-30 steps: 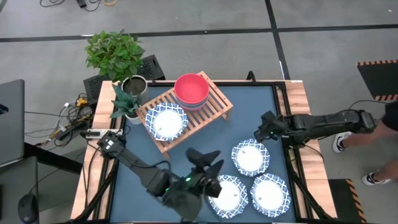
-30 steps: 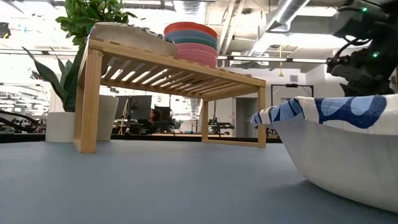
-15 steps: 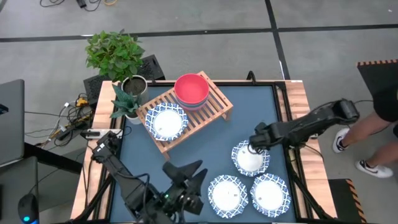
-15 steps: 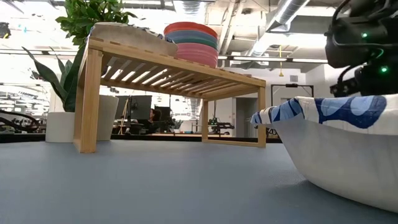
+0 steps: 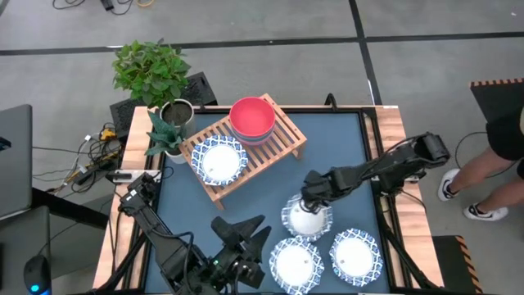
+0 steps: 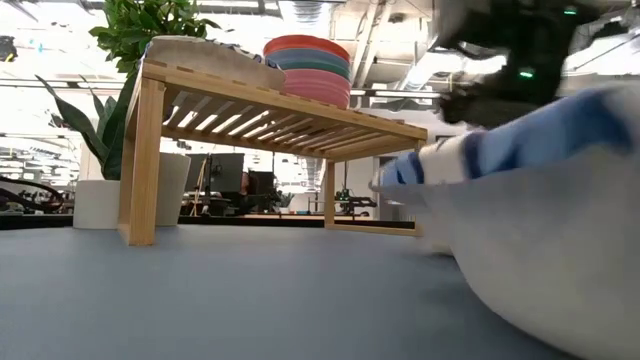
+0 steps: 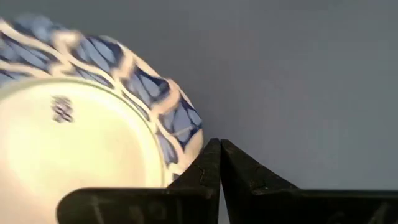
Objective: Place and stack bowls onto a shelf
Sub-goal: Adjust the white patterned bowls
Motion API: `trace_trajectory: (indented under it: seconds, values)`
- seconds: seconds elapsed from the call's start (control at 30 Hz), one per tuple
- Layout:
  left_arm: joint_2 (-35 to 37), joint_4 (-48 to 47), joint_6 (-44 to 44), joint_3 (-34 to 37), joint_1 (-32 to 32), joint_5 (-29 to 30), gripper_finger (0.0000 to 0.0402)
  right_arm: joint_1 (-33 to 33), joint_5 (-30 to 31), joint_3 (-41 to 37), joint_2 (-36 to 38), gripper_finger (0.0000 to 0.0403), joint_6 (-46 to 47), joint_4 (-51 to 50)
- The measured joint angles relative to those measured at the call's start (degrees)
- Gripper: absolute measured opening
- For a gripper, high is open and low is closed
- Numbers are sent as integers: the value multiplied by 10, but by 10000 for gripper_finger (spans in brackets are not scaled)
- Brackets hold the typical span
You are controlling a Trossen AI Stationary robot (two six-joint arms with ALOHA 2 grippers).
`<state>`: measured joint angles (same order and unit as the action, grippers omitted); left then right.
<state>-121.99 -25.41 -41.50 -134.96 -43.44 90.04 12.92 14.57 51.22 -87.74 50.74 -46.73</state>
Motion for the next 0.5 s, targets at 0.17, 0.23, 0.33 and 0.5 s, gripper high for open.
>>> trace_trajectory:
  seconds: [0.17,0.23,0.33,0.5]
  values:
    - [0,0,-2,0,3,0,187,-18,5,62,-44,20,-148,114]
    - [0,0,-14,0,3,0,187,-19,18,94,-51,22,-178,109]
    - [0,-1,-28,0,3,0,187,-4,58,144,-42,29,-191,37]
    - [0,-1,-26,0,3,0,187,67,60,201,-2,22,-126,-112]
